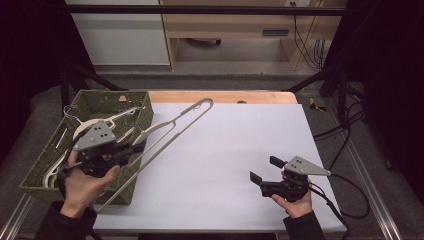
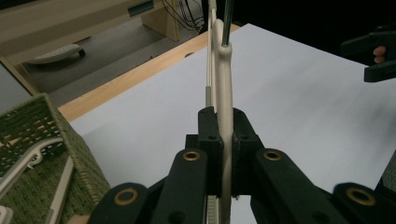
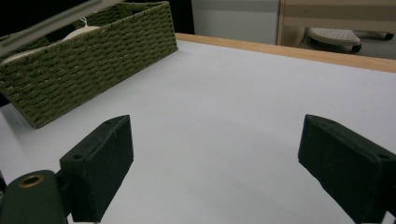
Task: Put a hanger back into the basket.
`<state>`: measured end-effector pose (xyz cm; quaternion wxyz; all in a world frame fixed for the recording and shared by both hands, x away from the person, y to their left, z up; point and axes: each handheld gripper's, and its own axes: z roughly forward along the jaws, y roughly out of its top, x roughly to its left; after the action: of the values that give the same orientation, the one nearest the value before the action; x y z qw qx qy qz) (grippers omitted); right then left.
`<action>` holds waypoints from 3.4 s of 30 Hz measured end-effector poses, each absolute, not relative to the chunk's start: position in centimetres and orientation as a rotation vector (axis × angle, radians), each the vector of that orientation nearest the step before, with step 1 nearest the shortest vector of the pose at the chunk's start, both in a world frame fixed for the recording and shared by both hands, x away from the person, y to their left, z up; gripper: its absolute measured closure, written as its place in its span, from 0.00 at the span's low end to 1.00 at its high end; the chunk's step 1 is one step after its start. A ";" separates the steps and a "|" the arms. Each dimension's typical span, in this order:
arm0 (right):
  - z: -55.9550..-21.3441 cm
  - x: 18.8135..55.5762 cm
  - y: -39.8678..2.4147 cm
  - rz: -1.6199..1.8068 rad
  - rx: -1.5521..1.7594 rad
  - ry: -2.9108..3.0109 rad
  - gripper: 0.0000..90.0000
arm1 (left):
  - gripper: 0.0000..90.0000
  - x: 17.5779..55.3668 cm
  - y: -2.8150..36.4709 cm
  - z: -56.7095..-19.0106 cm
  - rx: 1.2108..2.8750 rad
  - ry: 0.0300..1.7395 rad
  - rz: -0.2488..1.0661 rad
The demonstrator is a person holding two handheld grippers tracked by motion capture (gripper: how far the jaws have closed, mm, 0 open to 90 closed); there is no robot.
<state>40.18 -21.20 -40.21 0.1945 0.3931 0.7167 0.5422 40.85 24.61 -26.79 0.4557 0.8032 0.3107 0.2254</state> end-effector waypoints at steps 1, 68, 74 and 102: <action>-40.3 40.2 -21.3 1.518 1.104 2.007 0.11 | 0.95 41.0 24.9 -26.4 1.980 0.762 0.557; -40.4 40.6 -23.3 1.460 1.140 1.978 0.03 | 0.95 51.6 43.3 -31.3 1.970 1.099 0.573; -40.4 40.6 -23.3 1.462 1.142 1.976 0.03 | 0.95 52.0 41.9 -33.0 2.024 1.101 0.529; -40.6 40.8 -23.0 1.454 1.145 1.988 0.03 | 0.50 51.3 43.9 -38.1 1.876 1.503 0.563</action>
<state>40.81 -23.00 -40.63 0.2112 0.4121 0.7154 0.5232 51.32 43.87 -38.15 0.3302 0.7174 0.5745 0.2151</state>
